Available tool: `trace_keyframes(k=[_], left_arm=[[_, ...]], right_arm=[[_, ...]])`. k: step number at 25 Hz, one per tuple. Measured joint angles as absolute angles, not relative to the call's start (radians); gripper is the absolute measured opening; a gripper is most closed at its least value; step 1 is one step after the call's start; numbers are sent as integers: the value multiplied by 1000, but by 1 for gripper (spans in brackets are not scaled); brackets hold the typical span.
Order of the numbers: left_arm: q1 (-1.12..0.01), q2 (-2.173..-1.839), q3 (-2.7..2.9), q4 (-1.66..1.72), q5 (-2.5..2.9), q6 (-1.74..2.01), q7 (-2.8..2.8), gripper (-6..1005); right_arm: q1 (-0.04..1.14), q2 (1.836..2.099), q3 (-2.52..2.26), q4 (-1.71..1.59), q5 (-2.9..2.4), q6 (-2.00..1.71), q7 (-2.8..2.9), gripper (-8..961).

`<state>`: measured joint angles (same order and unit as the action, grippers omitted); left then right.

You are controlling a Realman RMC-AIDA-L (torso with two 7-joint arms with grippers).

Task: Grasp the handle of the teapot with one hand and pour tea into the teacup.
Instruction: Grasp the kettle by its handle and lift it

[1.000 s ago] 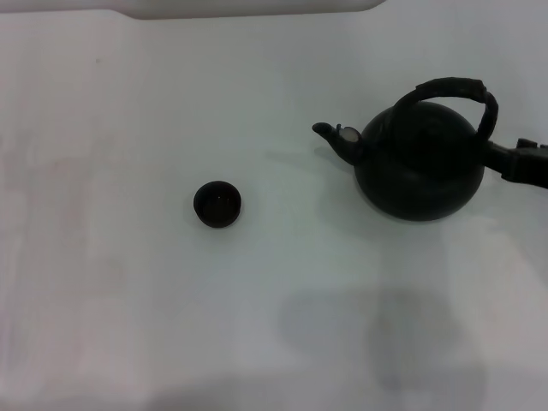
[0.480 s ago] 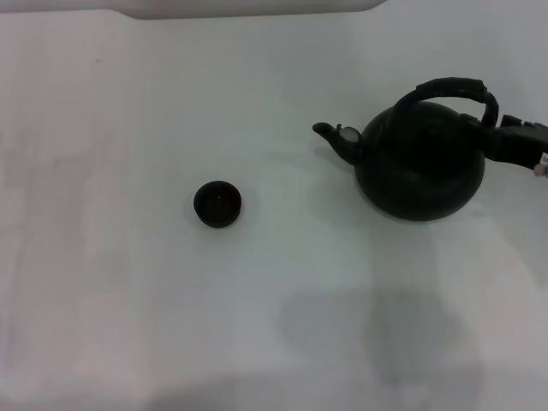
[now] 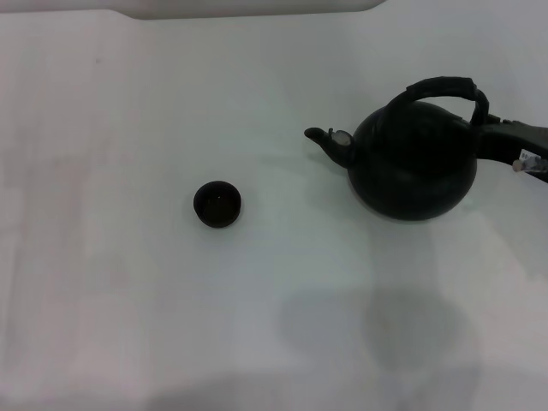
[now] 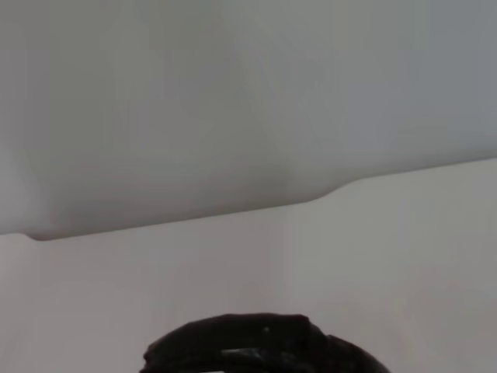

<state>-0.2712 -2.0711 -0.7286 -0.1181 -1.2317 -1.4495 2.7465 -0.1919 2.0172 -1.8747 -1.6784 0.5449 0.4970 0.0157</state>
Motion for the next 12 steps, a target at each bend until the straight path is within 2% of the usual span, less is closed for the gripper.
trace_keyframes(k=[7, 12], left_arm=[[-274, -2071, -729, -110, -1232, -1452, 2744, 887], [-275, -2071, -729, -110, -1232, -1453, 2744, 888]], right_arm=[[-192, 2016, -1874, -1665, 536, 478, 17, 515], [-181, 2014, -1871, -1660, 534, 477, 11, 414]])
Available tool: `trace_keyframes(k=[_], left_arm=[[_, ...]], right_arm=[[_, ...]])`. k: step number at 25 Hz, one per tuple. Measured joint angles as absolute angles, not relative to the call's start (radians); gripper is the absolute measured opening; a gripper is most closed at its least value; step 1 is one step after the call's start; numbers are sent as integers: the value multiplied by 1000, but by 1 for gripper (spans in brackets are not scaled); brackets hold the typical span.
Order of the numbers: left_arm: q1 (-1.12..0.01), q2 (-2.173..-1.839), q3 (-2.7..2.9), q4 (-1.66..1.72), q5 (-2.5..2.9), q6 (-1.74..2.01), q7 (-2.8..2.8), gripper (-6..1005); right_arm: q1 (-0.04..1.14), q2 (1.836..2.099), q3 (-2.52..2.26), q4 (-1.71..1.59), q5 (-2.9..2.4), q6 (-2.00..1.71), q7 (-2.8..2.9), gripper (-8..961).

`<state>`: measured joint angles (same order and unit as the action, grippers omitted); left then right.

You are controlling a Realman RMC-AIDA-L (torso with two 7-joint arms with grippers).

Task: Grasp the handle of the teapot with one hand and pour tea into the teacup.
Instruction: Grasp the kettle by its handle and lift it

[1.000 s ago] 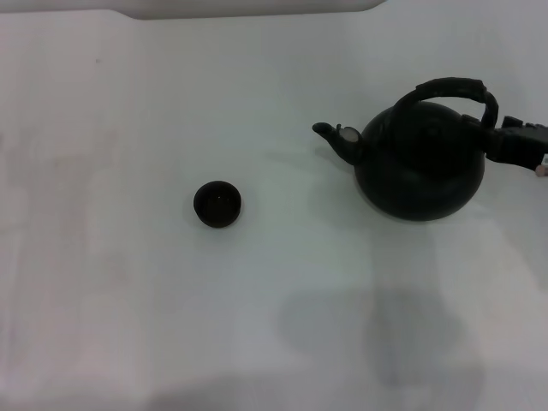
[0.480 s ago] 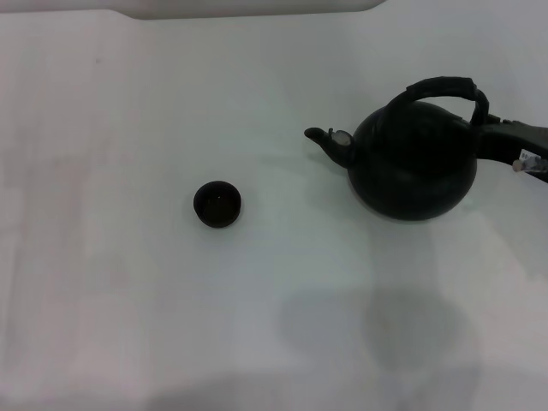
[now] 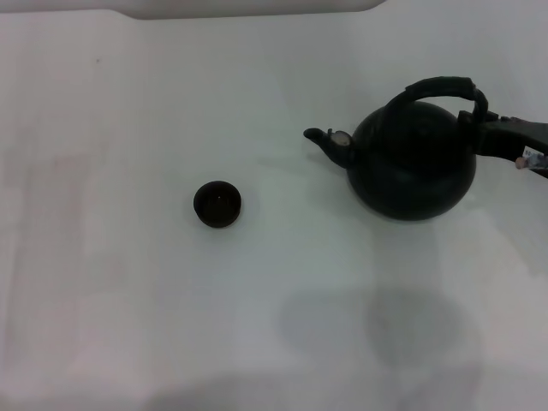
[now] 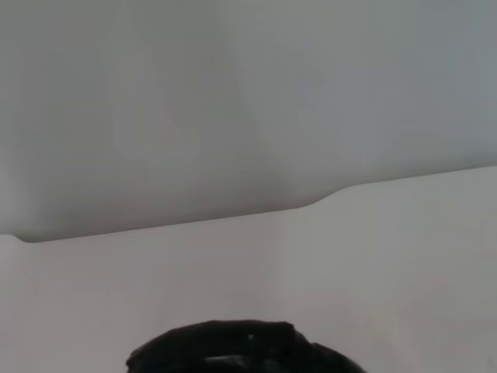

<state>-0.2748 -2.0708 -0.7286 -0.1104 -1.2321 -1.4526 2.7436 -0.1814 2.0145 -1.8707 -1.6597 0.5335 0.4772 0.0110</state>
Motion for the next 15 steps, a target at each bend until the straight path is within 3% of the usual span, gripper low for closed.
trace_keyframes(k=[12, 15], left_arm=[[-276, -2071, -729, -110, -1236, -1453, 2742, 887], [-276, -2071, -730, -110, -1237, -1453, 2741, 887]], right_arm=[[-157, 2015, -1867, -1642, 534, 476, 21, 193], [-153, 2014, -1866, -1649, 533, 478, 21, 193]])
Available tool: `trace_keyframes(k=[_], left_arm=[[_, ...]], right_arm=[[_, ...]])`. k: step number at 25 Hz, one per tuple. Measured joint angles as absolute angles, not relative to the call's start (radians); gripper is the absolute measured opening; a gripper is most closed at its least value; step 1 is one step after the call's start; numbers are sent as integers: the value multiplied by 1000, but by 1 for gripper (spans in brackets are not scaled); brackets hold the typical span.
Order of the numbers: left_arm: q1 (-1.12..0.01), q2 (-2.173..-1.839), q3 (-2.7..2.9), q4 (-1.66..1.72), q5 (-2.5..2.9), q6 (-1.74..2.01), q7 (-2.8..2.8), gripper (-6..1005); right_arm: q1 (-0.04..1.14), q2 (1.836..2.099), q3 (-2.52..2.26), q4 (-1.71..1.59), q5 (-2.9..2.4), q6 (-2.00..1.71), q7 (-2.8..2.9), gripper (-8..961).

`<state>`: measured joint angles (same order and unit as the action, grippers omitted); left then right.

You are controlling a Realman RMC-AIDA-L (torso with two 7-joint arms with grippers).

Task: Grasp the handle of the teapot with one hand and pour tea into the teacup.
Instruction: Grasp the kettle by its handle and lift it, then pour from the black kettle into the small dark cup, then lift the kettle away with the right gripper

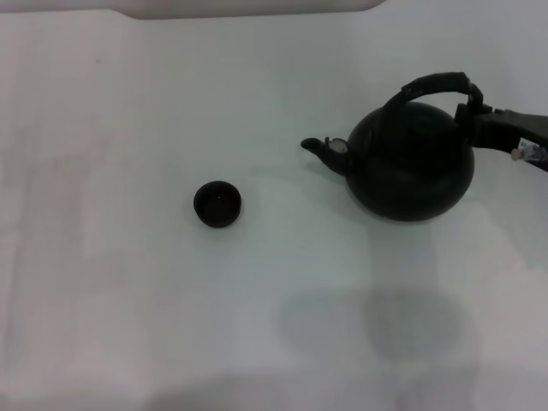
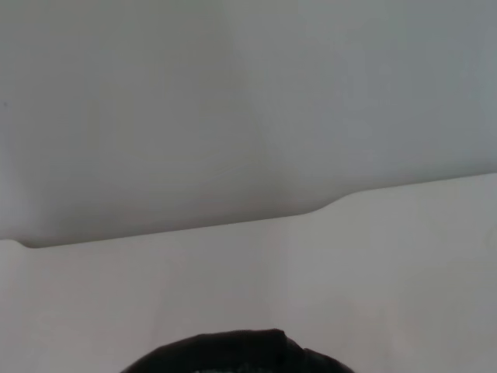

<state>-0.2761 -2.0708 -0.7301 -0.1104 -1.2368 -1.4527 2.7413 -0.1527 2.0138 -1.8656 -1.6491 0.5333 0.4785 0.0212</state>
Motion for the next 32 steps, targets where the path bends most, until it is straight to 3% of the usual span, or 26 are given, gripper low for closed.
trace_keyframes(k=[7, 19, 32], left_arm=[[-275, -2071, -730, -100, -1238, -1451, 2741, 888], [-269, -2072, -730, -97, -1240, -1450, 2741, 887], [-261, -2076, -730, -103, -1237, -1450, 2741, 887]], right_arm=[[-132, 2010, -1873, -1707, 533, 506, -7, 194], [25, 2016, -1969, -1755, 414, 561, -51, 184], [30, 2021, -2093, -1740, 243, 447, -40, 168]])
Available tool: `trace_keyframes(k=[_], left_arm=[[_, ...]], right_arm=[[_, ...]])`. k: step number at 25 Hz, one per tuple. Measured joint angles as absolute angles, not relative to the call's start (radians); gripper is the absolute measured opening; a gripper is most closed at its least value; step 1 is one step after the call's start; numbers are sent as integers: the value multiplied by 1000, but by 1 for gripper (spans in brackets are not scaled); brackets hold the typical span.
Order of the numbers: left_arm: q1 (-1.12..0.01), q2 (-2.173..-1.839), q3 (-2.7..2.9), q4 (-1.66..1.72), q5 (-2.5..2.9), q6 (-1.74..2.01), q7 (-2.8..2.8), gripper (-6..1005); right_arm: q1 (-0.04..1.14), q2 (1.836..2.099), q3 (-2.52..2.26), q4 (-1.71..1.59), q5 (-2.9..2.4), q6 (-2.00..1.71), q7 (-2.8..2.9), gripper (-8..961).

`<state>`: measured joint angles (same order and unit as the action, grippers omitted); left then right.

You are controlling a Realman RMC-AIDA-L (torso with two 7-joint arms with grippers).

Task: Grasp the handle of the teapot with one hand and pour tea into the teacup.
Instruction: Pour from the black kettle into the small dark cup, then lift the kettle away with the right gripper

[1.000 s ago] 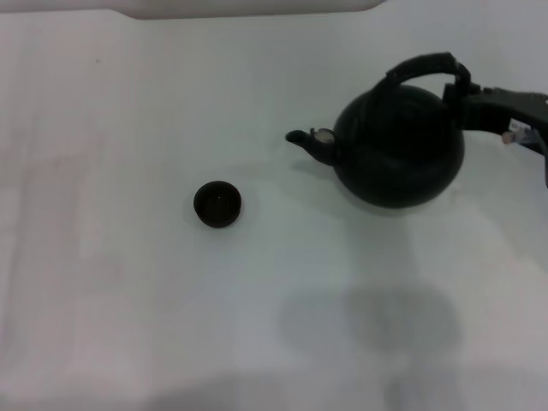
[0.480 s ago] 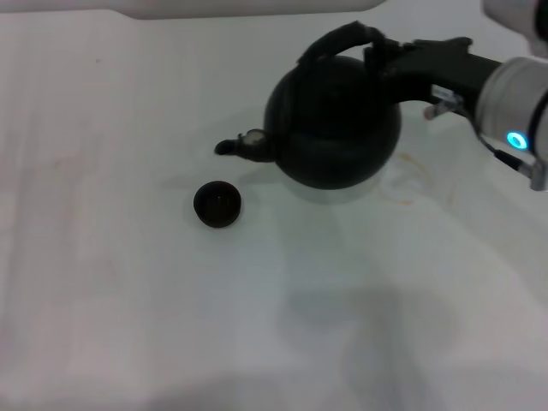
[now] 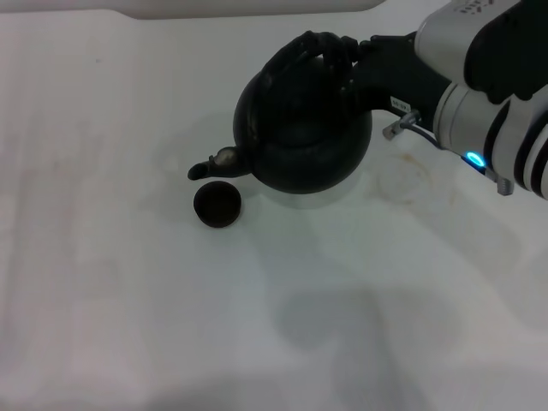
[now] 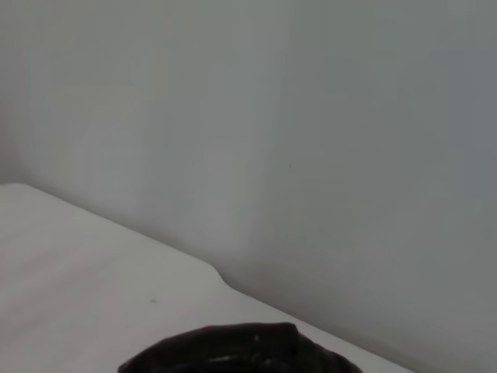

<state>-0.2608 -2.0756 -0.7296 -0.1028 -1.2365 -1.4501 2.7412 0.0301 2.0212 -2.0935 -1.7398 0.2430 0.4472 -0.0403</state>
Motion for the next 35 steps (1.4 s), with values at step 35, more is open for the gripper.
trace_keyframes(k=[35], left_arm=[[-258, -2077, -729, -106, -1233, -1450, 2741, 887]], right_arm=[[128, 2025, -2222, -1635, -269, 445, 313, 145]])
